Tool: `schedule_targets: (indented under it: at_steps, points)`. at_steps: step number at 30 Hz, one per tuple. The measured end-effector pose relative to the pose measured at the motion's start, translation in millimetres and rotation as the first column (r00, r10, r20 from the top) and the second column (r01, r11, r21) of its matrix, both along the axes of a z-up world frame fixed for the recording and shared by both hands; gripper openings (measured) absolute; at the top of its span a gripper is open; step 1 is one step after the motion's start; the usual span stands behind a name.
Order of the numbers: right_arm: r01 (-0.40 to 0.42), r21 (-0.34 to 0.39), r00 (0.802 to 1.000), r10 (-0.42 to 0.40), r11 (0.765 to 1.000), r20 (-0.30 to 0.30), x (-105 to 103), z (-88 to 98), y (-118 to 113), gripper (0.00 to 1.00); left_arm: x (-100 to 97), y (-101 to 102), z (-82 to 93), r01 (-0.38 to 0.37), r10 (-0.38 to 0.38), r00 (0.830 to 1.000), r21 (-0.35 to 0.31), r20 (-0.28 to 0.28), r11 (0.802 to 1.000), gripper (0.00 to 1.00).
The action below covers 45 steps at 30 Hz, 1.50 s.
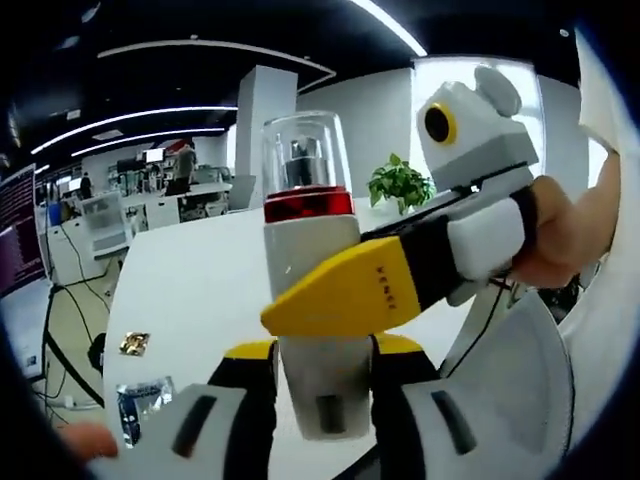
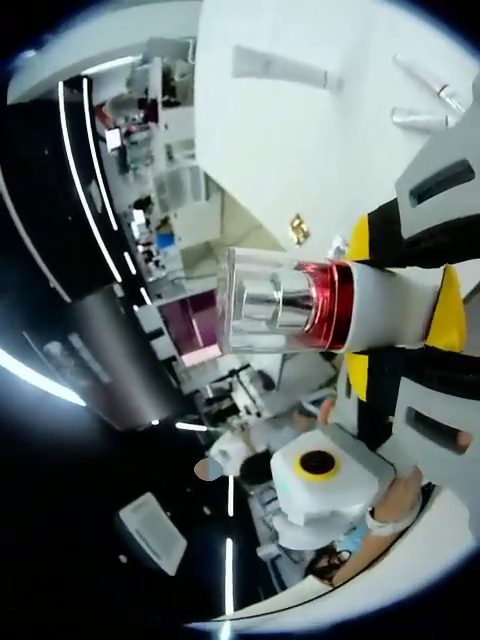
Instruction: Arrange the skincare products in the storage area until every visible bottle or jar stands upright without overlapping.
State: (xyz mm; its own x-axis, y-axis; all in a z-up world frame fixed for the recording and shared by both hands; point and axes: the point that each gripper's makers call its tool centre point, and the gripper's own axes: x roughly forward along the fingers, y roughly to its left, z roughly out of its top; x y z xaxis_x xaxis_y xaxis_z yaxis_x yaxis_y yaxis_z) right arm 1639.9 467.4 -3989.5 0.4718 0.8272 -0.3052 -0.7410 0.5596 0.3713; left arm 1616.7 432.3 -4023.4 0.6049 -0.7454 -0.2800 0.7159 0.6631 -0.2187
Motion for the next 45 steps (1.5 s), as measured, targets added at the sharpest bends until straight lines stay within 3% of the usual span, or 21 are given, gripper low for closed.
schedule_targets:
  at_steps: [3,6,9,12,17,20,23,26,29,31,35,38,41,45]
  points:
    - [0.015,0.028,1.0,-0.015,1.0,0.003,4,5.0,-7,0.26,-0.9,6,2.5,-0.03,0.028,0.999,-0.074,-0.026,0.997,0.45]
    - [0.035,0.032,0.999,-0.036,0.999,0.01,10,8.2,-14,0.26,4.7,24,-9.9,-0.093,0.093,0.996,0.024,0.01,0.995,0.45]
    - [0.07,0.035,0.997,-0.07,0.997,0.01,21,10.2,-25,0.26,4.6,39,-22.0,-0.115,0.115,0.993,0.117,0.007,0.986,0.42]
    - [0.097,0.031,0.995,-0.098,0.995,0.016,31,12.4,-38,0.26,6.4,58,-18.2,-0.141,0.131,0.989,0.164,0.073,0.976,0.36]
    - [0.156,0.021,0.987,-0.157,0.988,0.038,52,19.2,-63,0.26,9.7,87,-38.8,-0.17,0.149,0.985,0.332,0.088,0.928,0.41]
    - [0.188,-0.009,0.98,-0.187,0.982,0.073,63,21.4,-76,0.26,7.7,104,-55.3,-0.175,0.142,0.984,0.465,0.105,0.868,0.41]
    - [0.217,-0.032,0.973,-0.213,0.976,0.094,73,21.9,-87,0.26,7.7,106,-56.4,-0.201,0.175,0.98,0.421,0.101,0.885,0.36]
    - [0.237,-0.043,0.967,-0.232,0.97,0.105,79,21.9,-95,0.26,8.2,110,-65.0,-0.228,0.221,0.973,0.417,0.066,0.88,0.35]
    - [0.26,-0.045,0.962,-0.255,0.964,0.103,85,20.5,-103,0.26,10.3,112,-76.8,-0.231,0.223,0.972,0.483,0.075,0.844,0.35]
    - [0.277,-0.037,0.957,-0.272,0.96,0.096,89,20.6,-108,0.26,10.3,113,-83.0,-0.231,0.231,0.971,0.497,0.062,0.836,0.34]
    - [0.295,-0.018,0.948,-0.291,0.955,0.13,94,28.8,-115,0.26,7.2,116,-89.2,-0.221,0.216,0.973,0.551,0.074,0.805,0.21]
    - [0.299,-0.003,0.943,-0.295,0.954,0.153,98,35.0,-118,0.26,7.2,114,-86.8,-0.219,0.207,0.975,0.546,0.085,0.809,0.21]
    - [0.311,0.002,0.938,-0.307,0.951,0.162,104,34.6,-124,0.26,7.0,115,-88.8,-0.221,0.224,0.973,0.532,0.06,0.817,0.2]
    - [0.362,-0.064,0.925,-0.349,0.93,0.15,117,14.8,-142,0.26,7.5,116,-91.9,-0.221,0.236,0.971,0.529,0.041,0.819,0.23]
